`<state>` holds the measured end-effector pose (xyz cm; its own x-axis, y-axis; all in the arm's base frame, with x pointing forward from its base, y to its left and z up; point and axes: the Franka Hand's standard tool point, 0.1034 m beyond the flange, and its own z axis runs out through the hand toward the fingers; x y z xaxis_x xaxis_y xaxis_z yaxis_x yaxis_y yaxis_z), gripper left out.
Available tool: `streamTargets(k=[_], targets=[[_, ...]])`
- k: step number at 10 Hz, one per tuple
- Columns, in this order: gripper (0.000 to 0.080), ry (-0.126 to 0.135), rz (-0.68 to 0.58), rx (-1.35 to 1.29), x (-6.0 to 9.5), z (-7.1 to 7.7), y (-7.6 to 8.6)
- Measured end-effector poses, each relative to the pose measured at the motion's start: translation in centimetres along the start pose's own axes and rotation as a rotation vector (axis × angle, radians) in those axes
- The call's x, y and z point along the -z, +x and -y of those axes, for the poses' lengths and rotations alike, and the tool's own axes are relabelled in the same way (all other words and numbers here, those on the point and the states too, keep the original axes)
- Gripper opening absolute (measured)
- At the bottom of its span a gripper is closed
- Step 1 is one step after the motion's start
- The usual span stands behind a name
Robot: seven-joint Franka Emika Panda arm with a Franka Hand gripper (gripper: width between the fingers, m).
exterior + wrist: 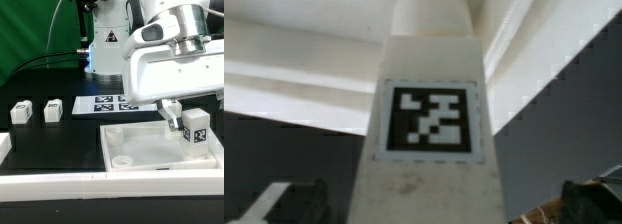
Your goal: Assemble one leg
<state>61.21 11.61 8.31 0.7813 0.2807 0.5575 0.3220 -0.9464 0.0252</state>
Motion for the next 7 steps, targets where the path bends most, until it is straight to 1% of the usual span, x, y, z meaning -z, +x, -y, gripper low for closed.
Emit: streamTargets(k=[2, 3, 5, 6, 7], targets=[[0.0649, 0.0, 0.026, 0.012, 0.92, -0.8, 0.88], [0.0649, 0.007, 0.043, 0.013, 0.91, -0.54, 0.86], [0.0649, 0.008, 0.043, 0.014, 0.84, -0.53, 0.81], [0.0649, 0.037, 0.134, 0.014, 0.64, 0.13, 0.25], [0.0649, 0.067, 0.246, 0.016, 0.45, 0.17, 0.39]])
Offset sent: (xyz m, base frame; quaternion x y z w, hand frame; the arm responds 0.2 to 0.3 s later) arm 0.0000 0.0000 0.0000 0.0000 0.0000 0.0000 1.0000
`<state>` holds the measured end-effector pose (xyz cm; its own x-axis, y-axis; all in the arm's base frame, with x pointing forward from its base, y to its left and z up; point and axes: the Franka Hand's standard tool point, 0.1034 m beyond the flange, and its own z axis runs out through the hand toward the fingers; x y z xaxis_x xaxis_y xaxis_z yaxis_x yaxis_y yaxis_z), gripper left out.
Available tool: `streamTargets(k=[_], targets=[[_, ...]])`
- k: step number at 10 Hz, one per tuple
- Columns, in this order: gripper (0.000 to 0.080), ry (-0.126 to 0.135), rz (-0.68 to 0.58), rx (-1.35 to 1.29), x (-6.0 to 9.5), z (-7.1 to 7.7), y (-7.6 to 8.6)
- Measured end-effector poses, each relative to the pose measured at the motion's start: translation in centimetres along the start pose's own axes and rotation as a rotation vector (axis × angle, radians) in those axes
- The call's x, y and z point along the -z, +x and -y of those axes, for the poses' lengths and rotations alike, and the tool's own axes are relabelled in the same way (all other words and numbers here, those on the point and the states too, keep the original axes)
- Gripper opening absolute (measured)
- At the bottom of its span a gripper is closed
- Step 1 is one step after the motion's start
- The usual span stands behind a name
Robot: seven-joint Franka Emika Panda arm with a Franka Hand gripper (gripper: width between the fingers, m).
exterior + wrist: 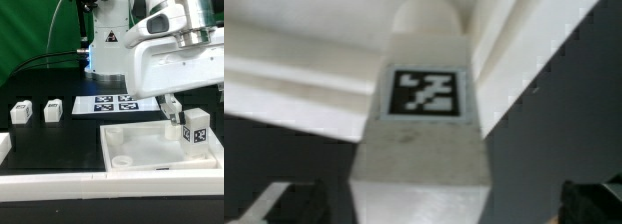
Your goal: Assemble one leg
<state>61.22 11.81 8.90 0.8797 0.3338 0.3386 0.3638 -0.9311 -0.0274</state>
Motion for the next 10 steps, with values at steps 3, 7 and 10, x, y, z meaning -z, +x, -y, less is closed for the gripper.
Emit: streamTargets(k=[3, 7, 10], targets=[[0.0649, 0.072, 0.26, -0.017, 0.19, -0.5, 0.2], [0.0649, 0.088, 0.302, -0.022, -0.09, -0.75, 0.76], [0.0649, 0.085, 0.299, -0.035, -0.18, -0.68, 0.74]])
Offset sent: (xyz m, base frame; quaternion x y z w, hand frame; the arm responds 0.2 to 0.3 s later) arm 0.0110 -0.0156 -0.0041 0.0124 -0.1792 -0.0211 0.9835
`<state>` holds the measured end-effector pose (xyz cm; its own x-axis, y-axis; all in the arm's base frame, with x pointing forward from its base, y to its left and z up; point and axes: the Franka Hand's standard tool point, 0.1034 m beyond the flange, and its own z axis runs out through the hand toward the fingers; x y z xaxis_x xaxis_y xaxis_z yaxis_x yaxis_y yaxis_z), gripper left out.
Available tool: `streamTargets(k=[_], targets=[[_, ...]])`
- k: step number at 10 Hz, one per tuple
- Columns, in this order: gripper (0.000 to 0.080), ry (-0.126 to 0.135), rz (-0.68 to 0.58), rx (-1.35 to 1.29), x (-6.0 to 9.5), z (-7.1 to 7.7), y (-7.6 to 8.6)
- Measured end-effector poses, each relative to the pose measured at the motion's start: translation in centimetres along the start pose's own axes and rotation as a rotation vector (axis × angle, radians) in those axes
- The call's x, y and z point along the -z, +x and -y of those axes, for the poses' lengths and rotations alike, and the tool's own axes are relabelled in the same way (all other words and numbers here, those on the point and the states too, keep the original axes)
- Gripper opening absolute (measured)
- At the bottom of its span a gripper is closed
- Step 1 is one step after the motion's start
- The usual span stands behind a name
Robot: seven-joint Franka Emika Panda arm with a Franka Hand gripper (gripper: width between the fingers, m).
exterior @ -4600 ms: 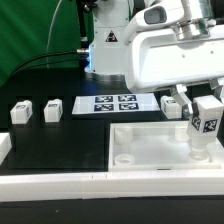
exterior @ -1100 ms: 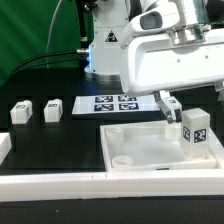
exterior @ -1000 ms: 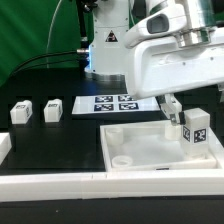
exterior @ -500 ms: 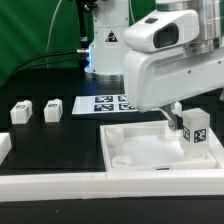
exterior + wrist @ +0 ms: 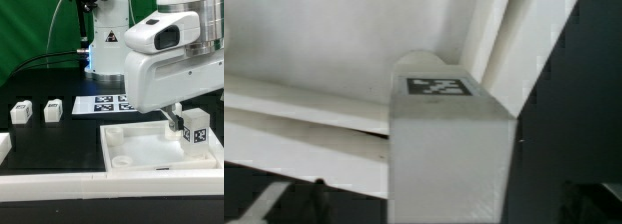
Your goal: Assemble one leg
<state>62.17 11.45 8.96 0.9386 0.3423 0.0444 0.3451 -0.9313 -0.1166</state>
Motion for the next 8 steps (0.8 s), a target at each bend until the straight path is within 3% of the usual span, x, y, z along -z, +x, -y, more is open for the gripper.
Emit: streamTargets(k=[6, 7, 8], targets=[[0.0649, -0.001, 0.003, -0.003, -0.99, -0.77, -1.03], [0.0527, -0.001, 0.004, -0.004, -1.07, -0.77, -1.05], [0.0527, -0.001, 0.004, -0.002, -1.06, -0.67, -1.01]])
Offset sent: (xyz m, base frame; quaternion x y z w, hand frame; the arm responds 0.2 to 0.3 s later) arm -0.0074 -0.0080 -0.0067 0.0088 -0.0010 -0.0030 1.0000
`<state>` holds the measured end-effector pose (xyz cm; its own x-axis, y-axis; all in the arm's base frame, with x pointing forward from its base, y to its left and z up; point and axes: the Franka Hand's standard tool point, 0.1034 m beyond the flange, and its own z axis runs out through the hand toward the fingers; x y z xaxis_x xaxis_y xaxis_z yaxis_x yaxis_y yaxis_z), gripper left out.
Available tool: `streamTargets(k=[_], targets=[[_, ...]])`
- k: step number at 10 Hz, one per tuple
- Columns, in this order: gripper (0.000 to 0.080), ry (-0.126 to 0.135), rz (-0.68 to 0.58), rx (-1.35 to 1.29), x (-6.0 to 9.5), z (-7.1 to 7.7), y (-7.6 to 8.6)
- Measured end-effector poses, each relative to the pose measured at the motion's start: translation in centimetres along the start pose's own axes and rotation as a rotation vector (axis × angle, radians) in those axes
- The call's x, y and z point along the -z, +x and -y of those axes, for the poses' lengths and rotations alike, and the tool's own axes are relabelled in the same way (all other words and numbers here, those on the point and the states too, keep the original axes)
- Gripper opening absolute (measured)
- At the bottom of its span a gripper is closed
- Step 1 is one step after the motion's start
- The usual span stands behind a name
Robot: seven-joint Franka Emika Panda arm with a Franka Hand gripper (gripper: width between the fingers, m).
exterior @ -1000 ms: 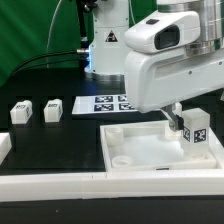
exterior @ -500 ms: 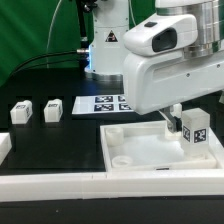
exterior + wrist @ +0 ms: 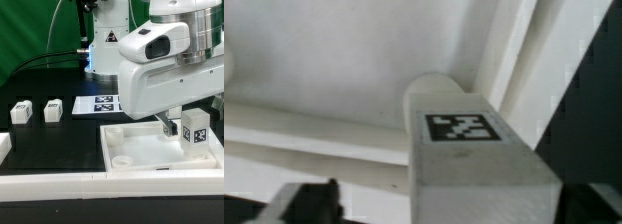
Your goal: Assemble one leg
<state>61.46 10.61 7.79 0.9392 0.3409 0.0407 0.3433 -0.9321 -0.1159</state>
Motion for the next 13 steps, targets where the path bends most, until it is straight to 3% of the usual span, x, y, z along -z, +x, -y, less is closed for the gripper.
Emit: streamTargets(k=[1, 2, 6, 9, 11, 13], targets=[[0.0384, 0.0, 0.0, 0.002, -0.01, 0.11, 0.03], [0.0289, 0.0, 0.0, 0.001, 0.0, 0.07, 0.03], [0.029, 0.002, 0.0, -0.081, -0.02, 0.12, 0.03], [0.029, 0.005, 0.0, -0.317, -0.04, 0.2, 0.04], [0.0291, 0.02, -0.007, -0.606, -0.08, 0.08, 0.06], [0.0291, 0.017, -0.013, -0.827, -0.1, 0.0, 0.08]])
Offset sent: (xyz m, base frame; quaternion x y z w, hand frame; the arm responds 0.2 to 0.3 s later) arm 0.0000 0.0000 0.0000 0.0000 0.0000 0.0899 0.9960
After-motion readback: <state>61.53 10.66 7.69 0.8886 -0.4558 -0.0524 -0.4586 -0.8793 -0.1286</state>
